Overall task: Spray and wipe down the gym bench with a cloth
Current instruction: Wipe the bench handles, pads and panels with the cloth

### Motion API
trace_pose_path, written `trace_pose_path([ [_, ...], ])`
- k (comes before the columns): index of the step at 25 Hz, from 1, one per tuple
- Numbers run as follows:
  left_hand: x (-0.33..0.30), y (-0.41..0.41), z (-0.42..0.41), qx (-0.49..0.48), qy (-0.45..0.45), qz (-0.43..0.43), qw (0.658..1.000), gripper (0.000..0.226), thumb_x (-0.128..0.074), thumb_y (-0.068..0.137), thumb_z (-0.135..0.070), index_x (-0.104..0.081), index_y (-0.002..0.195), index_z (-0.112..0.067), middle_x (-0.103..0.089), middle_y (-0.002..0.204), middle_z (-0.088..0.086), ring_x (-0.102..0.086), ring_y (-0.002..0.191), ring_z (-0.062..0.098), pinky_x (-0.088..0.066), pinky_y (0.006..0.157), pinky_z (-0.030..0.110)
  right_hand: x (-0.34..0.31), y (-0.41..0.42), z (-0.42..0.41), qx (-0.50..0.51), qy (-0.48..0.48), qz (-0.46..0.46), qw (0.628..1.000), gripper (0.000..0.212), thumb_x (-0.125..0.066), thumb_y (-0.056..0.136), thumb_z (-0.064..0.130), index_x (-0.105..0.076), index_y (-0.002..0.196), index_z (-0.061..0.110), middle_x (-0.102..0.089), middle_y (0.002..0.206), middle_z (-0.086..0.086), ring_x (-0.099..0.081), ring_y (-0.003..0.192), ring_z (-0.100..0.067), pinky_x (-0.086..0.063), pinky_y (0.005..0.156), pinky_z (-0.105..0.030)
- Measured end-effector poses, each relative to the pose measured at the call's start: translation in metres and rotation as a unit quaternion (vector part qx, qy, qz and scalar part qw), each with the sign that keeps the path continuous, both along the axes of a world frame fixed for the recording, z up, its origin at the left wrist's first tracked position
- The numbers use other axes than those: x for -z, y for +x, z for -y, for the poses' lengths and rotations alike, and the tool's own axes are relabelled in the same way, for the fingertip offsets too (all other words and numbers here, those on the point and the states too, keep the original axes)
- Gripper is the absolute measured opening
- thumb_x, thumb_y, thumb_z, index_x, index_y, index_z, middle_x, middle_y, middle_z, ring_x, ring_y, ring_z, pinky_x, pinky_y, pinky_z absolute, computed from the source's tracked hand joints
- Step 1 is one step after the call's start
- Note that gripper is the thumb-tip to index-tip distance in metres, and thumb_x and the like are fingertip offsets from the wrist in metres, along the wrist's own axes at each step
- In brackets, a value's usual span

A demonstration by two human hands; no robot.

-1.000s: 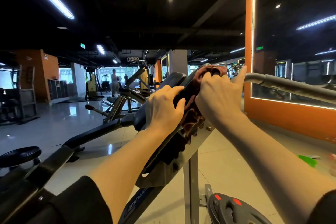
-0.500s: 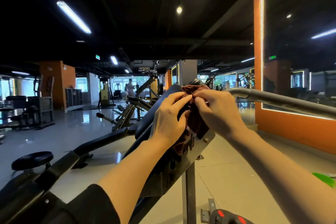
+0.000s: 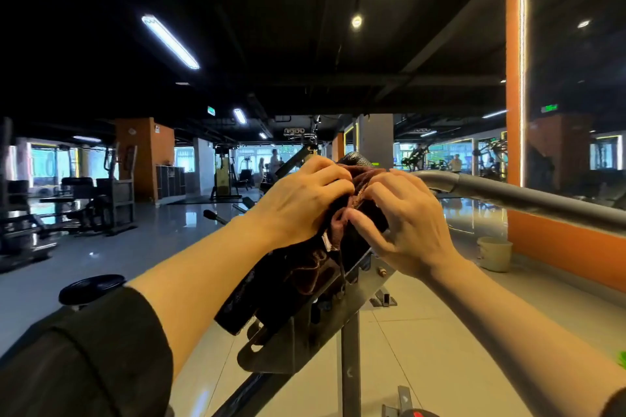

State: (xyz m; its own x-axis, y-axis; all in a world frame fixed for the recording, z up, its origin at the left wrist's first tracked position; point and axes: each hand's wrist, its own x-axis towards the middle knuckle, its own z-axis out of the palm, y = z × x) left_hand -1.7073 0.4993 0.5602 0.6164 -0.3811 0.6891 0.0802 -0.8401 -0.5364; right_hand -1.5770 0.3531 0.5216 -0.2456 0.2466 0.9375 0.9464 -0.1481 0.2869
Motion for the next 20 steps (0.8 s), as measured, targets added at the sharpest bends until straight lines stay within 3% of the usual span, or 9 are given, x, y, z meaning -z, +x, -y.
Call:
trace_pose_path([
  [3, -0.006, 0.005, 0.006, -0.008, 0.017, 0.026, 0.999, 0.028, -0.067, 0.081, -0.007, -0.059, 0.107, -0.004, -0.062, 0.104, 0.011, -0.053, 0.097, 0.03, -0.056, 0.07, 0.041, 0.001, 0.006, -0.002, 0.005, -0.041, 0.006, 0.999, 0.05, -0.036, 0.095, 0.059, -0.059, 0.086, 0.016, -0.063, 0.088, -0.002, -0.056, 0.084, -0.021, -0.039, 0.092, -0.036],
  [5, -0.001, 0.008, 0.008, -0.002, -0.012, 0.076, 0.997, 0.026, -0.059, 0.086, -0.011, -0.056, 0.112, -0.006, -0.063, 0.106, 0.011, -0.052, 0.096, 0.029, -0.055, 0.071, 0.042, 0.002, 0.006, -0.005, 0.002, -0.037, -0.003, 0.999, 0.052, -0.033, 0.096, 0.06, -0.059, 0.087, 0.016, -0.061, 0.088, -0.002, -0.055, 0.083, -0.022, -0.038, 0.09, -0.036],
  [8, 0.007, 0.014, 0.003, -0.019, 0.003, 0.058, 0.998, 0.036, -0.052, 0.092, -0.022, -0.057, 0.126, -0.013, -0.06, 0.126, 0.008, -0.047, 0.115, 0.029, -0.048, 0.094, 0.041, 0.007, 0.012, -0.007, -0.02, -0.014, -0.004, 1.0, 0.042, -0.038, 0.098, 0.053, -0.06, 0.096, 0.017, -0.061, 0.093, -0.002, -0.055, 0.088, -0.022, -0.037, 0.093, -0.035],
  [10, 0.008, 0.012, 0.003, -0.022, -0.013, 0.006, 1.0, 0.039, -0.048, 0.094, -0.027, -0.058, 0.129, -0.013, -0.054, 0.138, 0.007, -0.037, 0.131, 0.027, -0.032, 0.112, 0.038, 0.01, 0.016, -0.006, -0.042, -0.004, -0.008, 0.999, 0.036, -0.042, 0.098, 0.05, -0.059, 0.096, 0.018, -0.061, 0.093, -0.001, -0.054, 0.088, -0.02, -0.038, 0.094, -0.035],
  [13, -0.006, 0.005, 0.005, -0.031, 0.041, -0.041, 0.998, 0.042, -0.049, 0.093, -0.027, -0.057, 0.131, -0.01, -0.051, 0.141, 0.01, -0.034, 0.136, 0.027, -0.016, 0.119, 0.027, 0.007, 0.018, -0.003, -0.038, -0.001, 0.006, 0.999, 0.036, -0.045, 0.097, 0.049, -0.059, 0.091, 0.017, -0.061, 0.09, -0.002, -0.054, 0.084, -0.021, -0.039, 0.09, -0.036],
  [16, -0.016, 0.01, 0.002, -0.041, 0.129, -0.031, 0.99, 0.038, -0.051, 0.092, -0.023, -0.061, 0.125, -0.006, -0.057, 0.133, 0.013, -0.043, 0.127, 0.03, -0.031, 0.112, 0.032, 0.005, 0.02, -0.002, -0.025, 0.006, 0.019, 0.999, 0.036, -0.047, 0.095, 0.05, -0.058, 0.089, 0.016, -0.06, 0.087, -0.003, -0.053, 0.081, -0.022, -0.038, 0.087, -0.036],
  [20, 0.004, 0.016, 0.012, -0.035, 0.047, 0.041, 0.997, 0.035, -0.058, 0.09, -0.023, -0.064, 0.12, -0.006, -0.063, 0.125, 0.011, -0.049, 0.118, 0.027, -0.041, 0.104, 0.034, 0.009, 0.02, -0.004, -0.047, 0.003, -0.001, 0.999, 0.036, -0.046, 0.096, 0.05, -0.059, 0.093, 0.017, -0.059, 0.089, -0.002, -0.051, 0.083, -0.02, -0.038, 0.09, -0.035],
])
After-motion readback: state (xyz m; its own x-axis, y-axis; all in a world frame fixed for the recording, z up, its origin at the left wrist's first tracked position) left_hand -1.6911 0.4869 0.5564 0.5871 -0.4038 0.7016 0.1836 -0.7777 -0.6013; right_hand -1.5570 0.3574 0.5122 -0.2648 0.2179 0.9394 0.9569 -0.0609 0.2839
